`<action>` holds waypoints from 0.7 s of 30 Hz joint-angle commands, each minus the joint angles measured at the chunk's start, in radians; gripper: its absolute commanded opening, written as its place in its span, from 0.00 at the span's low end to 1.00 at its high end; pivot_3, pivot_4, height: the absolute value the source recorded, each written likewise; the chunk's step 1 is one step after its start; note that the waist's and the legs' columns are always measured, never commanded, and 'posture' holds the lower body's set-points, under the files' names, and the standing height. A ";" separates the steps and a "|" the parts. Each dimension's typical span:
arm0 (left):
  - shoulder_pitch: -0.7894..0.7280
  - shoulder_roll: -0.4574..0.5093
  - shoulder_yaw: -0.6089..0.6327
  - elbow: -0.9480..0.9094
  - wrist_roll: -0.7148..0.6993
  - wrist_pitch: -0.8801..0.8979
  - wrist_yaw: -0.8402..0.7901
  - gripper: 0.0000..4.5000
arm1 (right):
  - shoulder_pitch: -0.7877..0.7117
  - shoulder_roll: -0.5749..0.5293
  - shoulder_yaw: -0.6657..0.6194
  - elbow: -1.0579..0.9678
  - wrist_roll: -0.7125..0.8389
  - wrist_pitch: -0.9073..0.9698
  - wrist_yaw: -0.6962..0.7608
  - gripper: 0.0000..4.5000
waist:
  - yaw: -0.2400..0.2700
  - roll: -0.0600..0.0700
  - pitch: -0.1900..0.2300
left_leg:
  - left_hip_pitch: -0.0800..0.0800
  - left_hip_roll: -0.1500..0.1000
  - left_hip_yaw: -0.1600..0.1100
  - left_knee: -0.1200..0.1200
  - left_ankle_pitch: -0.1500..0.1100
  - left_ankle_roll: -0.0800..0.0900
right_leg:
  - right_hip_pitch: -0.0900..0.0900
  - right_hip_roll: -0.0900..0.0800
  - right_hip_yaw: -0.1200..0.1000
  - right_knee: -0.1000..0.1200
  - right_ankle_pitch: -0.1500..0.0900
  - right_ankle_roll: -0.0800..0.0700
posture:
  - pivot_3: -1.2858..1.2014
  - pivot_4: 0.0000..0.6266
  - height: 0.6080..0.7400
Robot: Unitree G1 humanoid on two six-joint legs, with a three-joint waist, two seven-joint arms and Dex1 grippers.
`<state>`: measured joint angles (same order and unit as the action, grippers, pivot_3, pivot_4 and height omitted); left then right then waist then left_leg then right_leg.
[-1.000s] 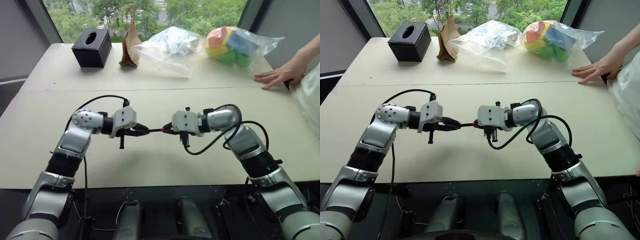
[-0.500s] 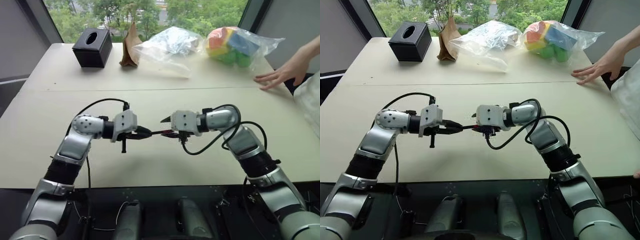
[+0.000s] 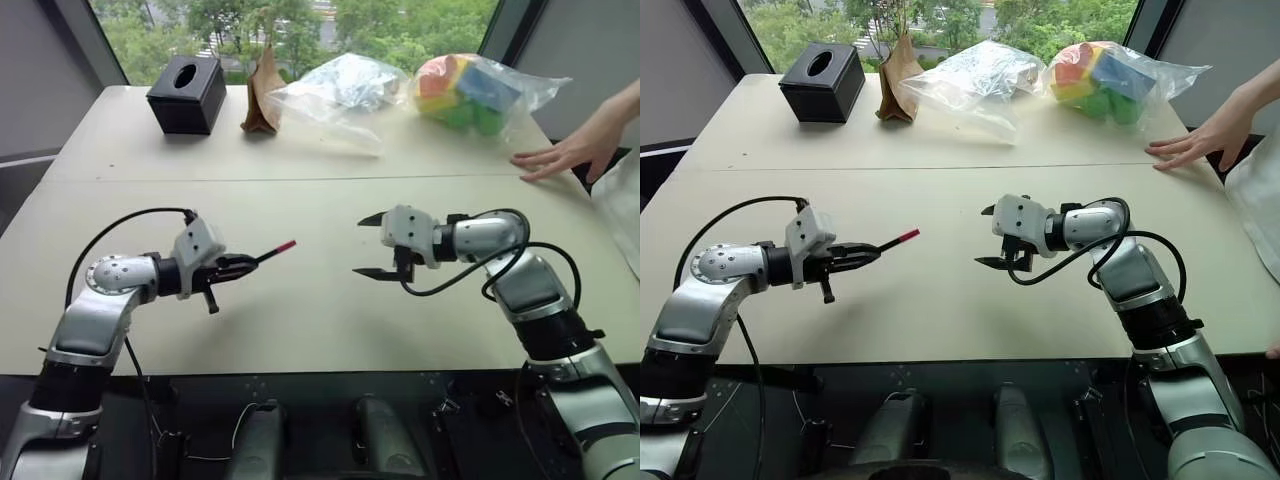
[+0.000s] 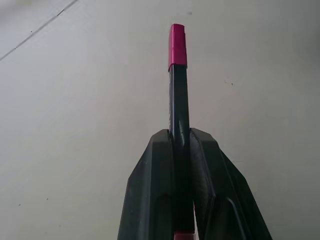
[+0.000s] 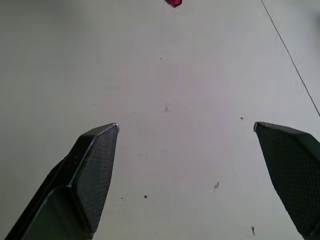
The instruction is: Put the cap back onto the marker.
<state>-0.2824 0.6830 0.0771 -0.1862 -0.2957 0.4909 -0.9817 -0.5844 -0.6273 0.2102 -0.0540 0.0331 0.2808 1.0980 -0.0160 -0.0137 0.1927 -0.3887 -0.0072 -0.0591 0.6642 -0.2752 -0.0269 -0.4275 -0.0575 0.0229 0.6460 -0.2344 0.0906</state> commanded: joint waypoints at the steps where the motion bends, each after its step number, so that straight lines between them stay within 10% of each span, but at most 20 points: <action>1: 0.027 -0.036 0.099 -0.127 -0.062 0.175 0.163 0.00 | 0.028 0.012 -0.056 -0.118 0.077 0.090 -0.035 0.99 | 0.000 0.000 0.000 | 0.000 0.001 -0.001 0.000 0.000 0.000 | 0.000 0.000 0.000 0.000 0.000 0.000 | 0.52 0.24 1.00; 21: 0.121 -0.247 0.262 -0.284 -0.038 0.618 0.732 0.00 | 0.098 0.035 -0.129 -0.300 0.238 0.329 -0.202 0.99 | 0.003 -0.001 0.000 | 0.000 -0.002 -0.001 0.000 0.000 0.000 | 0.000 0.000 0.000 0.000 0.000 0.000 | 0.52 0.24 1.00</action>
<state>-0.1574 0.4327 0.3270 -0.4396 -0.3363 1.0998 -0.2670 -0.4784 -0.5800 0.1019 -0.3084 0.2549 0.6209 0.9005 -0.0134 -0.0143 0.1923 -0.3884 -0.0092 -0.0601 0.6643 -0.2752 -0.0272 -0.4274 -0.0578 0.0227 0.6459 -0.2343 0.0905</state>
